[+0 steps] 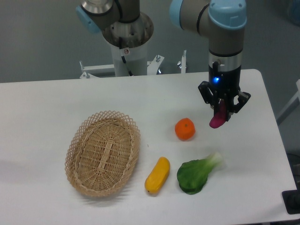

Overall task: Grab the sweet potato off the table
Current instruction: 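Lift the held sweet potato up off the table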

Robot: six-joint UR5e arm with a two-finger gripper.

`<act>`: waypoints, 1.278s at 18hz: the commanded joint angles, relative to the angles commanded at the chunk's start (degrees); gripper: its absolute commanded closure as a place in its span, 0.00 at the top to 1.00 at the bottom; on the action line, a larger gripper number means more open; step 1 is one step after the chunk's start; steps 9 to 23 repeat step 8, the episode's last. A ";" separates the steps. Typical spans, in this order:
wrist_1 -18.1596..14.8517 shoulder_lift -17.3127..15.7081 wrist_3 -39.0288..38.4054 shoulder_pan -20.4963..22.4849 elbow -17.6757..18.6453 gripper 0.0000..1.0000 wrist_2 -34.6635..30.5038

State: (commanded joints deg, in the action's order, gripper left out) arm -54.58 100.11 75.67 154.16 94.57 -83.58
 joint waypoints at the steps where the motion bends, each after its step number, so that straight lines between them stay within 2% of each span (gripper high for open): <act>1: 0.00 0.00 -0.09 -0.09 0.00 0.25 -0.09; 23: 0.09 0.00 -0.09 -0.35 0.00 0.25 -0.26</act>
